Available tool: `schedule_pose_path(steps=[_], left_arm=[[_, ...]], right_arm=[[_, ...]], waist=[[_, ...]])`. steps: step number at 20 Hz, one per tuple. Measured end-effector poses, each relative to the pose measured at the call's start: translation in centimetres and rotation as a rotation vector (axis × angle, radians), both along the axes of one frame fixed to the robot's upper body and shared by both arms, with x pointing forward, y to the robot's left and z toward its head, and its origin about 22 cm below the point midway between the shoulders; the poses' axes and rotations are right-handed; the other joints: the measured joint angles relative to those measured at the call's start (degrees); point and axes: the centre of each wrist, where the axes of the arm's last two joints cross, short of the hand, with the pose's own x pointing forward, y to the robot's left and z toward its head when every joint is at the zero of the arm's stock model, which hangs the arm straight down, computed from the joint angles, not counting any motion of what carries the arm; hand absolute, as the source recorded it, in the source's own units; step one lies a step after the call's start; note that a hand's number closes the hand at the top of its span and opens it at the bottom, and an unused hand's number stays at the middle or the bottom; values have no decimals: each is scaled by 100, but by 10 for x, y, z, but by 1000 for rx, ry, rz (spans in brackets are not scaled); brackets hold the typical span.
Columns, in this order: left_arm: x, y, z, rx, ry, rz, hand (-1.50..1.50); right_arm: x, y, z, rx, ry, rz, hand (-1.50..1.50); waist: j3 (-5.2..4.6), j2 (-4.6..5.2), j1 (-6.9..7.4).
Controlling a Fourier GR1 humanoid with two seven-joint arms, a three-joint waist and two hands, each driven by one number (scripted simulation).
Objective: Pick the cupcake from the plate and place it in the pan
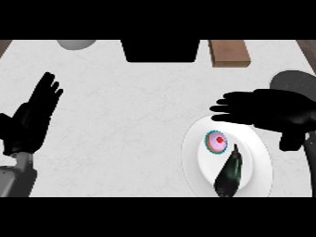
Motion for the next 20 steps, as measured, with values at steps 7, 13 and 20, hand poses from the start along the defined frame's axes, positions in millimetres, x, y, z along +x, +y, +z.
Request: schedule_pose_path(steps=[7, 13, 20], left_arm=[[-1, -2, -1, 1, -1, 4, 0], [1, 0, -3, 2, 0, -2, 0], [0, 1, -3, -6, -5, 2, 0]], right_arm=[[-27, 6, 6, -45, -107, -3, -150], [-39, 24, -2, -28, -107, 4, -150], [-42, 42, -22, -73, -133, -46, -150]], waist=[[0, -3, -24], [1, 3, -5], [1, 6, 9]])
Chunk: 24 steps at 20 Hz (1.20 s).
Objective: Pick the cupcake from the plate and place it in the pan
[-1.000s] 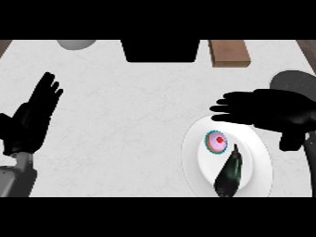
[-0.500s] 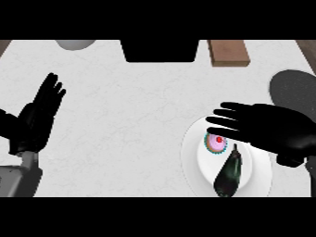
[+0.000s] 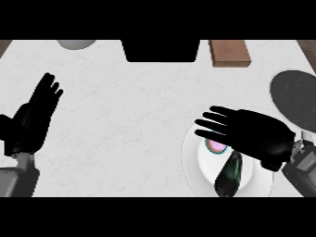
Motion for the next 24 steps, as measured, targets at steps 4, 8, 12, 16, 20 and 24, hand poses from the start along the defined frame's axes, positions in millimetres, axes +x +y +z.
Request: schedule_pose_path(steps=[4, 8, 12, 16, 20, 24], left_arm=[[4, 0, 6, 2, 3, 0, 0], [2, -2, 2, 4, 1, -3, 0], [-3, -12, -4, 9, 4, -5, 0], [2, -8, 3, 5, 4, -4, 0], [6, -5, 8, 4, 3, 0, 0], [3, -2, 5, 4, -3, 2, 0]], right_arm=[[3, 8, -9, -18, -5, -19, -150], [11, 11, -24, -14, 7, -25, -150], [20, 20, -44, -54, 12, -30, -150], [25, 17, -54, -54, 17, -21, -150], [28, 22, -62, -37, 32, -19, -150], [29, 28, -76, -25, 54, -25, -150]], waist=[[0, 2, 1], [1, 4, 9], [1, 6, 18], [1, 5, 7], [1, 4, 1], [0, 3, 3]])
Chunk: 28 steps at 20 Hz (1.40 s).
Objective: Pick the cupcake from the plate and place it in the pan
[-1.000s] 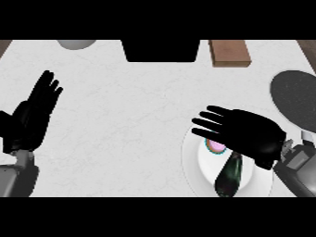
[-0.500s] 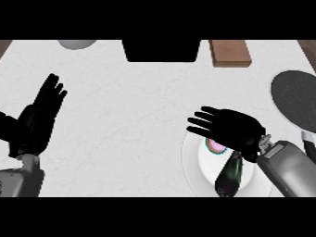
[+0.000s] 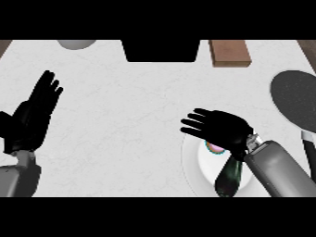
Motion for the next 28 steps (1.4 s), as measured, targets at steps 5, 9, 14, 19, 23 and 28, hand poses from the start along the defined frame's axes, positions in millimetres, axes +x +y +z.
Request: schedule_pose_path(steps=[5, 9, 14, 19, 23, 28], left_arm=[[0, -4, 1, 1, 2, -1, 0], [0, -4, 0, 1, 1, 1, 0], [-2, -5, -8, 0, 6, -4, 0], [-3, -3, -5, 3, 5, -4, 0], [-5, -2, -9, 5, 6, 10, 0], [-8, 3, -9, 4, 7, 41, 0]], right_arm=[[7, 6, -14, -23, 29, 10, 150], [10, 11, -21, -3, 20, 80, 150], [16, 11, -31, 39, 27, 110, 150], [18, 12, -36, 81, 36, 116, 150], [22, 0, -35, 142, 35, -117, 150], [31, -30, -38, 217, 3, -682, 150]], waist=[[-8, -7, 7], [-24, -23, 10], [-17, -19, 10], [-20, -28, 10], [-12, -20, -64], [-8, -46, -271]])
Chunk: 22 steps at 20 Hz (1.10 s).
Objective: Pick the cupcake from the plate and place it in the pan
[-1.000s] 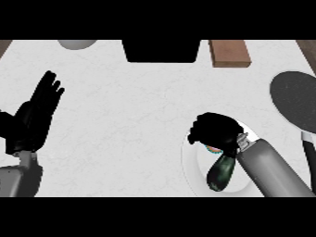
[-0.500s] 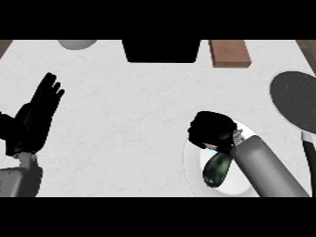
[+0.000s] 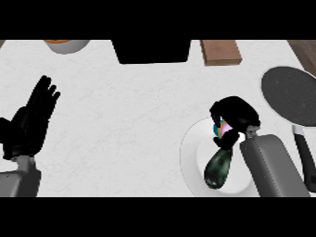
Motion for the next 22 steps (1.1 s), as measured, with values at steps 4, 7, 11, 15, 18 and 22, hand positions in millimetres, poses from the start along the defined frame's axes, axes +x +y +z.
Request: schedule_pose_path(steps=[4, 7, 11, 15, 18, 22], left_arm=[[0, -2, 0, -2, 3, -10, 0], [2, -5, 1, 1, 4, -23, 0], [3, -4, 4, -4, 4, -37, 0], [-2, -6, 4, -10, 5, -41, 0], [1, -6, 1, -8, 3, -41, 0], [4, -8, -1, -8, 2, -40, 0]], right_arm=[[13, 8, 32, -23, -166, -340, 150], [21, 23, 69, -62, -327, -495, 150], [20, 47, 114, -87, -505, -616, 150], [15, 55, 150, -82, -567, -692, 150], [16, 49, 168, -63, -599, -747, 150], [26, 22, 176, -33, -636, -829, 150]], waist=[[-2, -8, 73], [-2, -4, 146], [0, 2, 216], [3, 19, 246], [4, 30, 251], [6, 44, 263]])
